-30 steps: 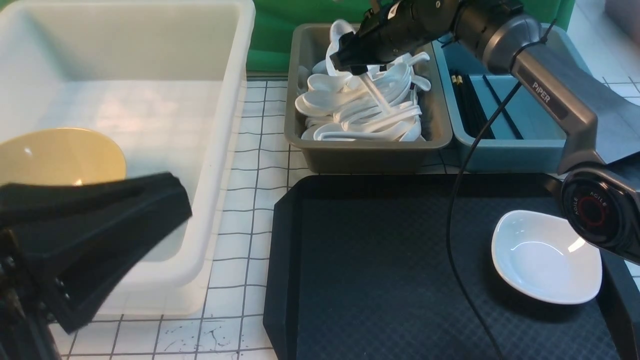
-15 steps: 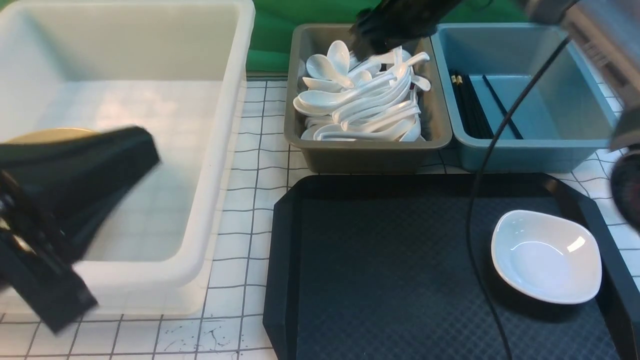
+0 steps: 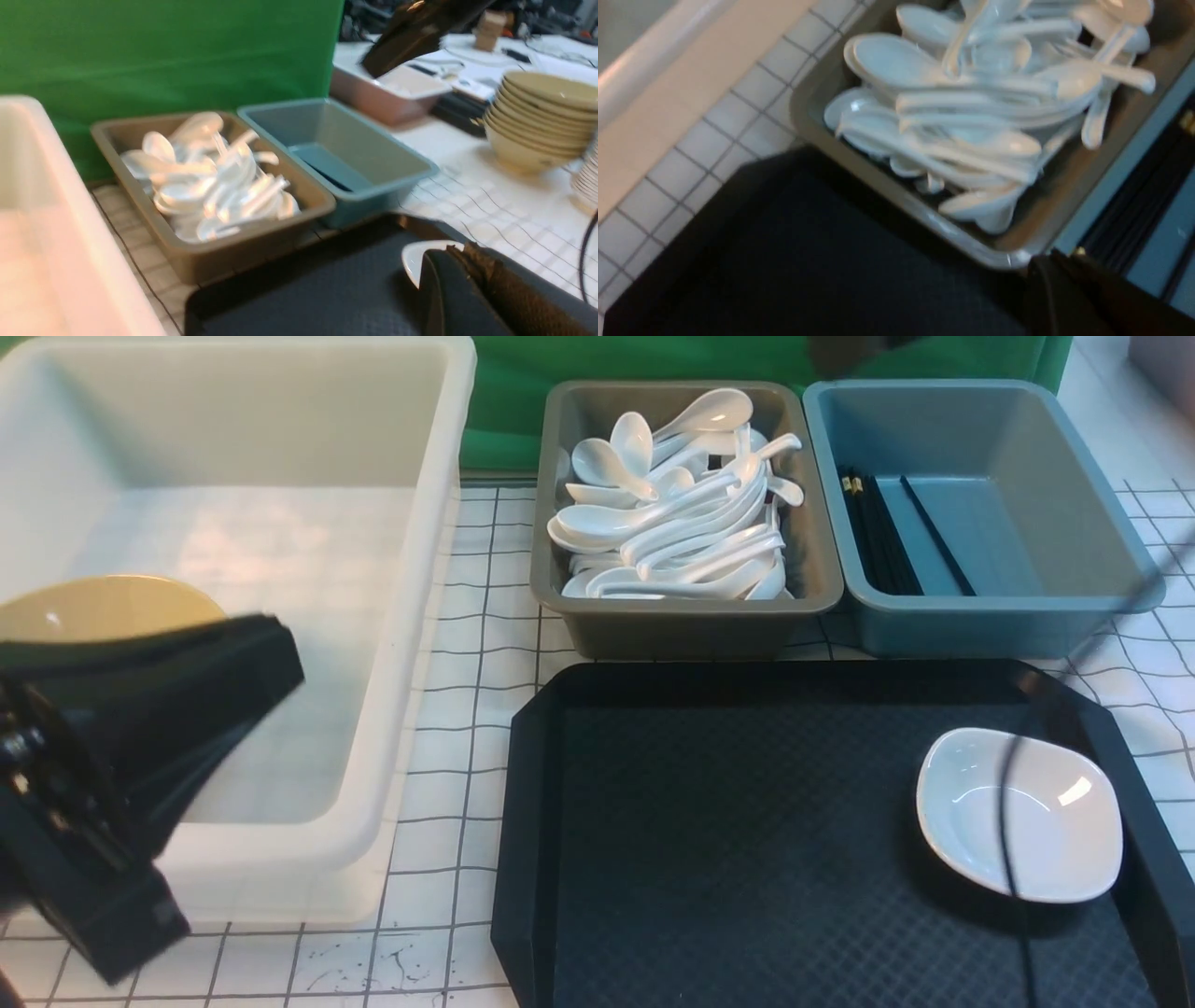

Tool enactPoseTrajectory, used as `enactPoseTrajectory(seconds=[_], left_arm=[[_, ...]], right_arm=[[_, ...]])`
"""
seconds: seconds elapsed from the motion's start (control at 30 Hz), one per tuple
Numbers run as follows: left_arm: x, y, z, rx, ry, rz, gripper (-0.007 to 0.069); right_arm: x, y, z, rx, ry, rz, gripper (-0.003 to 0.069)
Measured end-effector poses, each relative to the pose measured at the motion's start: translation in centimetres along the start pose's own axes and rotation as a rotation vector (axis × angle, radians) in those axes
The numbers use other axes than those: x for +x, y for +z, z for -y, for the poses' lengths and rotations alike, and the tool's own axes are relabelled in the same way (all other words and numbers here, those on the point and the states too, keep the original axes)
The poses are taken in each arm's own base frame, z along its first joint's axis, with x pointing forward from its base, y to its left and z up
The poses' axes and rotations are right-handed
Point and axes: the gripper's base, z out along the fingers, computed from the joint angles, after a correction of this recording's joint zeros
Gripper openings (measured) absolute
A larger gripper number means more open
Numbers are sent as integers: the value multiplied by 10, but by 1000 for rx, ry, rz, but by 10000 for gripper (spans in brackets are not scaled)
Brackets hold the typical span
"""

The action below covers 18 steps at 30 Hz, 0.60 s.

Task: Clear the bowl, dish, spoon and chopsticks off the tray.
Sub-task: Use the right arm to grab the plate

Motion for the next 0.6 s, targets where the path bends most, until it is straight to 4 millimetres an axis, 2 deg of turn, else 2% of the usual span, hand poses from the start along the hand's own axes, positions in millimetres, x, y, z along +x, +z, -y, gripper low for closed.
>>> enactPoseTrajectory(seconds=[0.03, 0.07, 0.1, 0.13, 0.2, 0.33, 0.47, 0.57, 0.6], left_arm=[[1, -2, 2, 12, -7, -5, -1], [1, -3, 2, 14, -8, -5, -1], [0, -7, 4, 27, -14, -1, -1], [1, -8, 4, 33, -18, -1, -1], [0, -16, 8, 56, -29, 12, -1], [2, -24, 12, 86, -27, 2, -1], [3, -25, 13, 95, -24, -7, -1], [3, -25, 13, 95, -24, -7, -1], [3, -25, 13, 95, -23, -7, -1]], right_arm=[[16, 1, -1, 4, 8, -51, 27], [16, -4, -2, 7, 9, -42, 27], [36, 1, -3, 10, 24, -108, 30], [45, 2, -4, 11, 31, -136, 32], [80, 16, -7, 3, 47, -257, 50], [131, 55, -14, -27, 42, -466, 127], [159, 82, -26, -39, 6, -509, 246], [170, 105, -33, -25, -28, -468, 382], [171, 110, -33, -17, -32, -464, 407]])
